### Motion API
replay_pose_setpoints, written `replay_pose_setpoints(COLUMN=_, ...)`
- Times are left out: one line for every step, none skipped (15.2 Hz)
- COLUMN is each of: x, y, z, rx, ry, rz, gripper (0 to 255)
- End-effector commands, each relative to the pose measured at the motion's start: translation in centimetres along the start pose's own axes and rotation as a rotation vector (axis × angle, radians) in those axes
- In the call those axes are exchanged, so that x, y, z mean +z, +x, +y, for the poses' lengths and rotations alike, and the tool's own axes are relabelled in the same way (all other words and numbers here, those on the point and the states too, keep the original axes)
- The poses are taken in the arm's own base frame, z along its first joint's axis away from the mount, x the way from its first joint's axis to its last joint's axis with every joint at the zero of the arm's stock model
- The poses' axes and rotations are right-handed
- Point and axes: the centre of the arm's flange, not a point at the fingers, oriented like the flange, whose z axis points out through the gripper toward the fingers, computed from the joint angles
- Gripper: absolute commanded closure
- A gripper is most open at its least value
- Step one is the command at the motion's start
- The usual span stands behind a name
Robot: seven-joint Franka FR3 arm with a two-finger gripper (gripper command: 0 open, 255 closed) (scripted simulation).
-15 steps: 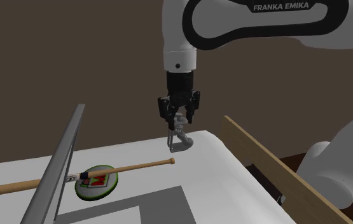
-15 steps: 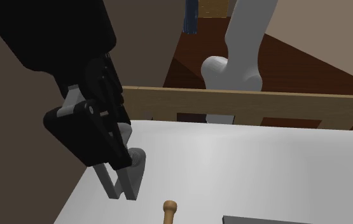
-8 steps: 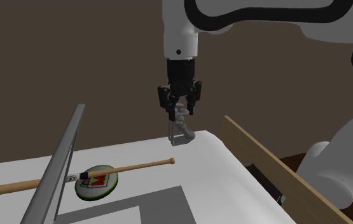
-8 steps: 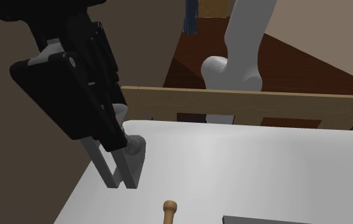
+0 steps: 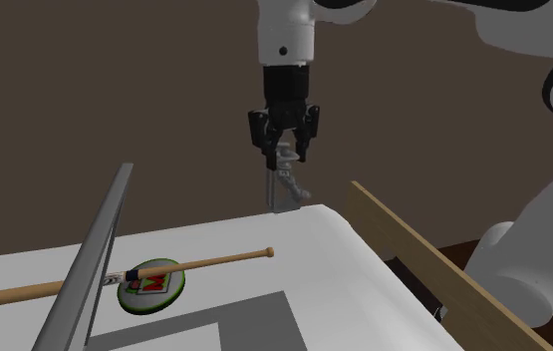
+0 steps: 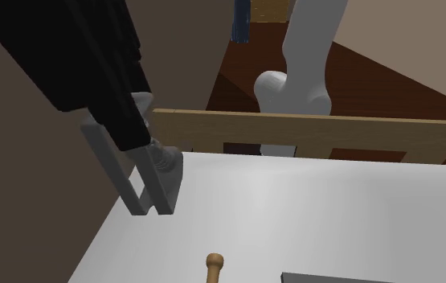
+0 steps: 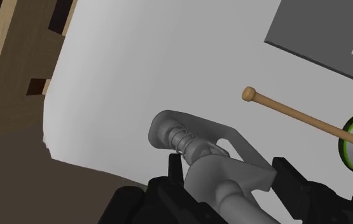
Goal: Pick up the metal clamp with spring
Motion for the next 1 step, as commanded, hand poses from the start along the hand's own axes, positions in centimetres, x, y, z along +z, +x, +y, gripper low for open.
replay_pose_setpoints(x=-0.23, y=-0.01, z=0.01, rx=0.0, ry=0.0, rz=0.0, gripper=255)
